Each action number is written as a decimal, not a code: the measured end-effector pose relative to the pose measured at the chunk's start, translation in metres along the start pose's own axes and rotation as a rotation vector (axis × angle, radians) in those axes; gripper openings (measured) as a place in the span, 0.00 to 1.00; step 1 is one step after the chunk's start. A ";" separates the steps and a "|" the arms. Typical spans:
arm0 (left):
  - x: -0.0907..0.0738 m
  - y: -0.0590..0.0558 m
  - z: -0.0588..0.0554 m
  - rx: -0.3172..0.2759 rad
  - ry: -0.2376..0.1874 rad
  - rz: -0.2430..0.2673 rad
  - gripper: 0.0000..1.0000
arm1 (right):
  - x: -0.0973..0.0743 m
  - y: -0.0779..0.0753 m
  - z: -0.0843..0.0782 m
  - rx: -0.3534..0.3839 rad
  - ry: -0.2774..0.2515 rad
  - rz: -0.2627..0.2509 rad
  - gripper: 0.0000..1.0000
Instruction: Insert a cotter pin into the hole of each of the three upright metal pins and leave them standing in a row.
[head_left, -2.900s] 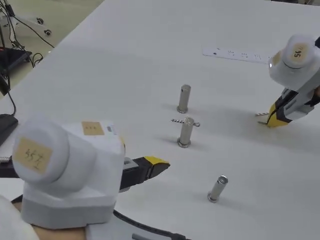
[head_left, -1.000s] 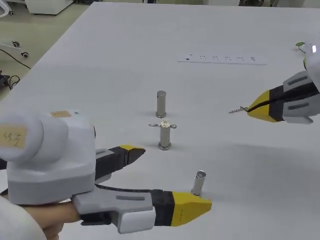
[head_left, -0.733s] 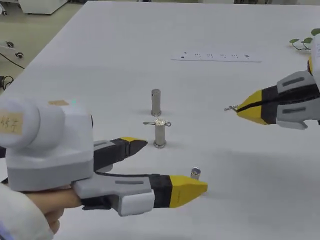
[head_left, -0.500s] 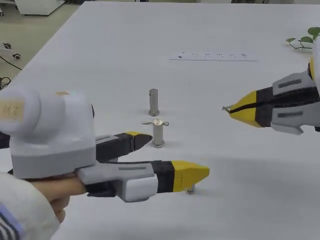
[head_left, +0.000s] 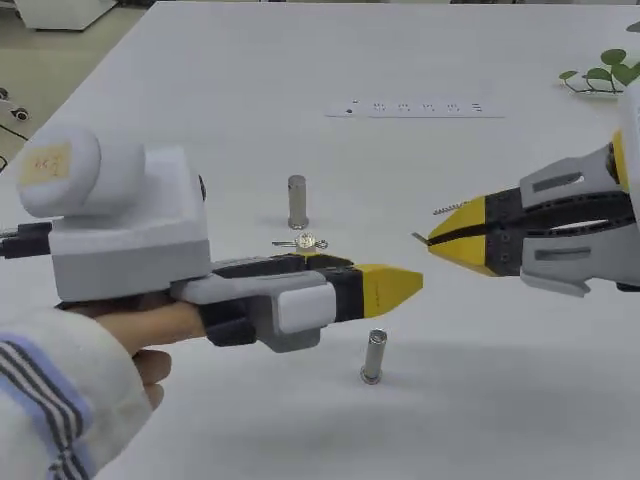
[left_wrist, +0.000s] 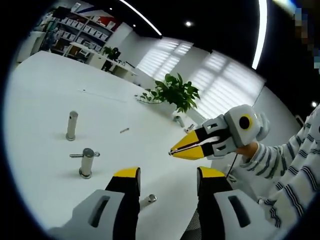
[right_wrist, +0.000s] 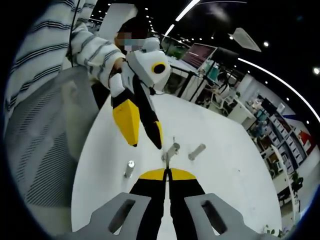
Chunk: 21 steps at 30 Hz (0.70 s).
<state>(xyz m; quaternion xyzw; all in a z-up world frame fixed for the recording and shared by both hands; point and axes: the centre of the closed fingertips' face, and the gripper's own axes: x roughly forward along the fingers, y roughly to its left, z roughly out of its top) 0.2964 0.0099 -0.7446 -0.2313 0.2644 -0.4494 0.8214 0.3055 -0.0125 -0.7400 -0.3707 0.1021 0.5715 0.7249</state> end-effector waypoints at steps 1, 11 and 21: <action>0.001 -0.001 0.001 -0.018 -0.003 -0.006 0.39 | 0.000 0.002 0.002 -0.002 -0.004 0.003 0.02; 0.007 -0.009 0.000 -0.146 0.011 -0.052 0.25 | 0.006 0.011 0.007 -0.085 0.008 0.009 0.02; 0.007 -0.009 -0.002 -0.154 0.010 -0.041 0.10 | 0.010 0.016 0.007 -0.095 0.002 0.018 0.02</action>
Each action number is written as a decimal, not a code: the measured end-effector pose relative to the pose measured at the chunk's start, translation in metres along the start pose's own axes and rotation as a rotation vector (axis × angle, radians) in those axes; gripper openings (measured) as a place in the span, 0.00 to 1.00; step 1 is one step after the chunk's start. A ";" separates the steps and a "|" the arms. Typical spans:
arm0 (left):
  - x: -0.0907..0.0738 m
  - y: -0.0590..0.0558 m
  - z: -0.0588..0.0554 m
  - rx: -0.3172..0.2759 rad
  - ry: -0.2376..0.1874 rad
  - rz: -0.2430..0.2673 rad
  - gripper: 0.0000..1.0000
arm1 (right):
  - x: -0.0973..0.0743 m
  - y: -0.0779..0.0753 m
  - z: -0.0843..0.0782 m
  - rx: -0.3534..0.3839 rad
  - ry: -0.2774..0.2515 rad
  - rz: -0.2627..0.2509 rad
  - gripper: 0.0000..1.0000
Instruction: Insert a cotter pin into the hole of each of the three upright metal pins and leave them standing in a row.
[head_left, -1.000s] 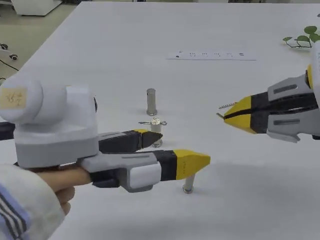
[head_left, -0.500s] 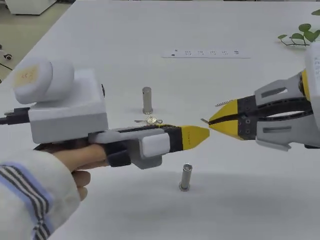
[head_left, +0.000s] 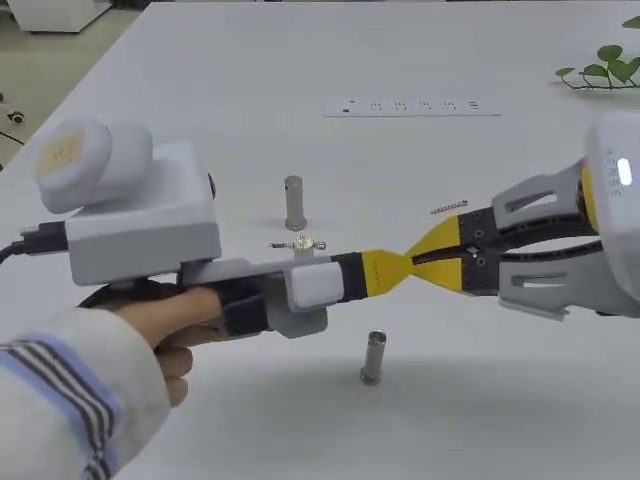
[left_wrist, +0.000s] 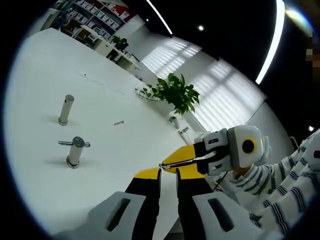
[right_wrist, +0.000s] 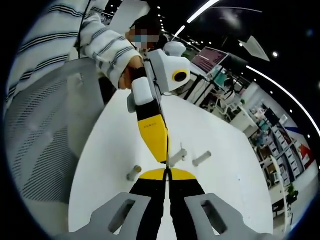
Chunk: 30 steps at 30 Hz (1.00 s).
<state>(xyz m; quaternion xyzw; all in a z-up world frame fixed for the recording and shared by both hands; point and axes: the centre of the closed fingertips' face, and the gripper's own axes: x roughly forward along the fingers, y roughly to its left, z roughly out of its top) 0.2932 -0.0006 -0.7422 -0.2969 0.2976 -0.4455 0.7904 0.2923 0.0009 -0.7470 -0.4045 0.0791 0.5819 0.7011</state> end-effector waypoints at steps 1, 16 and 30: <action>0.000 0.000 0.000 -0.001 -0.001 -0.002 0.10 | 0.000 0.000 0.000 -0.001 0.000 -0.001 0.02; 0.000 0.005 -0.004 -0.012 0.020 0.018 0.04 | 0.004 0.004 -0.005 -0.040 0.018 -0.001 0.02; -0.003 0.008 -0.007 -0.012 0.024 0.030 0.00 | 0.004 0.007 -0.003 -0.069 0.028 -0.001 0.02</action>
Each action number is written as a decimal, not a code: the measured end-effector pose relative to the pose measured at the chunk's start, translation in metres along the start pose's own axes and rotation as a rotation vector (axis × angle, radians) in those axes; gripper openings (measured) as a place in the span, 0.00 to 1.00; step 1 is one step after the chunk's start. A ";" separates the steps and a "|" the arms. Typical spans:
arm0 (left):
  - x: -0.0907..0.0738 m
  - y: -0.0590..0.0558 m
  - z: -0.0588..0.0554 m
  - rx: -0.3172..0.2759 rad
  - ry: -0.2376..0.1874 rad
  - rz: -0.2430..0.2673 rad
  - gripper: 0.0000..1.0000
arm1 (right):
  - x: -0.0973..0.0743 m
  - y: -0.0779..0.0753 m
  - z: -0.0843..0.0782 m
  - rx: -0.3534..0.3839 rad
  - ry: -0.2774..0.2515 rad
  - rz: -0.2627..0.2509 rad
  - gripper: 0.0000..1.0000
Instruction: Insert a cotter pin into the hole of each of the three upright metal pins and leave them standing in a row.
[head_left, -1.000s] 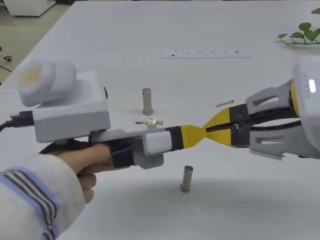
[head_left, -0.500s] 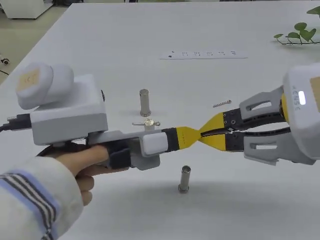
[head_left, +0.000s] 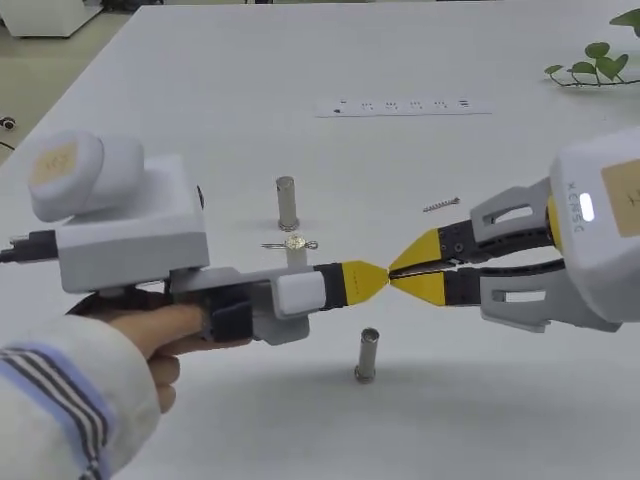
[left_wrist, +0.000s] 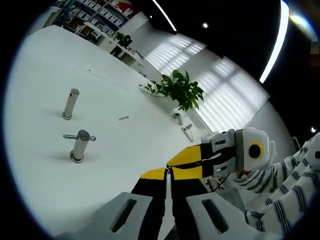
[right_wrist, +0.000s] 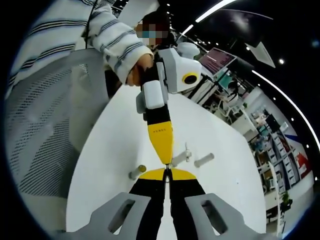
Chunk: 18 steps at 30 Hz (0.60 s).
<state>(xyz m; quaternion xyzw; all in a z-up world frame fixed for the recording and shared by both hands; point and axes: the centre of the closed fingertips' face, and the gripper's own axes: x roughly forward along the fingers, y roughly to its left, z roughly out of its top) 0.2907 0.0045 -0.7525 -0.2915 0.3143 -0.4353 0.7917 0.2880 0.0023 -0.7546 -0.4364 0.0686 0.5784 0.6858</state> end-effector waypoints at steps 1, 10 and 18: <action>0.000 0.000 0.000 0.009 0.003 0.000 0.00 | 0.000 0.000 0.000 0.001 0.000 0.001 0.02; -0.004 -0.002 0.002 0.090 -0.001 0.010 0.00 | 0.000 -0.001 0.004 0.028 -0.026 -0.004 0.03; -0.007 -0.001 0.003 0.111 -0.001 0.008 0.00 | 0.000 -0.005 0.001 0.053 -0.036 -0.010 0.11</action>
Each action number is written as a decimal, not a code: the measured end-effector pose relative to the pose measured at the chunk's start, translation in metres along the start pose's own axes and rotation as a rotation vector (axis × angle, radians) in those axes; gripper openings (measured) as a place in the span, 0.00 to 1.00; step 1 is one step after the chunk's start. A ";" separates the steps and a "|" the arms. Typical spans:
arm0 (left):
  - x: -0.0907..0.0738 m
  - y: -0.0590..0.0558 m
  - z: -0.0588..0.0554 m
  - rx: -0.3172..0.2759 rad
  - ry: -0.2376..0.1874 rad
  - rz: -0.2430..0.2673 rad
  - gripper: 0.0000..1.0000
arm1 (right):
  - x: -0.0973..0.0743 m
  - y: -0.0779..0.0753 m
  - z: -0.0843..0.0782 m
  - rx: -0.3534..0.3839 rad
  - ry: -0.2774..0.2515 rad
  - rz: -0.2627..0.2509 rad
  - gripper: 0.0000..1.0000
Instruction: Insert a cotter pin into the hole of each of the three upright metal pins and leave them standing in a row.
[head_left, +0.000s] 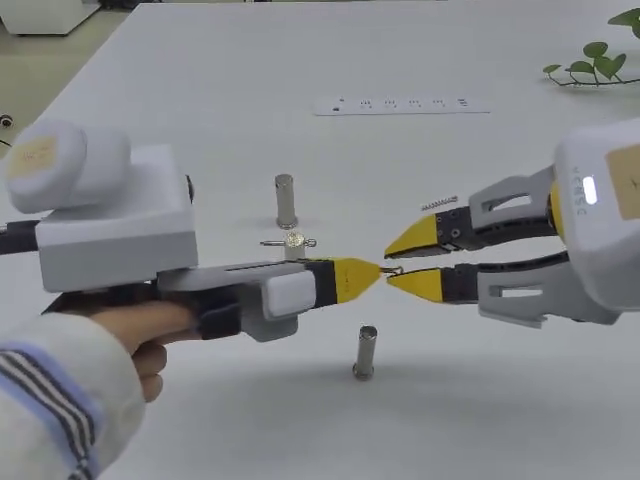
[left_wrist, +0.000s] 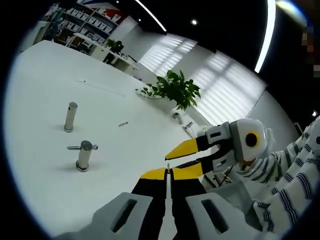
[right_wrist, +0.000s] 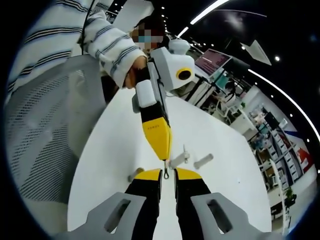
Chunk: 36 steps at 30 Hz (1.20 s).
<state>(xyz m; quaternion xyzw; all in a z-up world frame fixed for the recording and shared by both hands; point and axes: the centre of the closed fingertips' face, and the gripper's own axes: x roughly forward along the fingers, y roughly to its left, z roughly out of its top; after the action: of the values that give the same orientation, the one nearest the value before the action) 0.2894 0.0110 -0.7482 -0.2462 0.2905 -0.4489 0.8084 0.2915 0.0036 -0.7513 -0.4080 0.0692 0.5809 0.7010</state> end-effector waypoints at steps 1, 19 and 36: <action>0.000 0.001 0.000 0.006 -0.001 0.004 0.00 | 0.000 0.000 -0.001 0.015 -0.005 0.005 0.11; -0.003 -0.018 -0.007 0.292 0.029 -0.114 0.00 | -0.008 0.004 -0.003 0.397 -0.115 0.104 0.18; -0.007 -0.029 -0.024 0.562 0.093 -0.191 0.00 | -0.011 0.039 0.009 0.440 -0.143 0.236 0.11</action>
<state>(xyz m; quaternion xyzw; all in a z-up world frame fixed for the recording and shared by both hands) 0.2524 0.0004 -0.7446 -0.0180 0.1671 -0.5967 0.7847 0.2509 0.0008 -0.7589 -0.1924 0.1912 0.6570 0.7034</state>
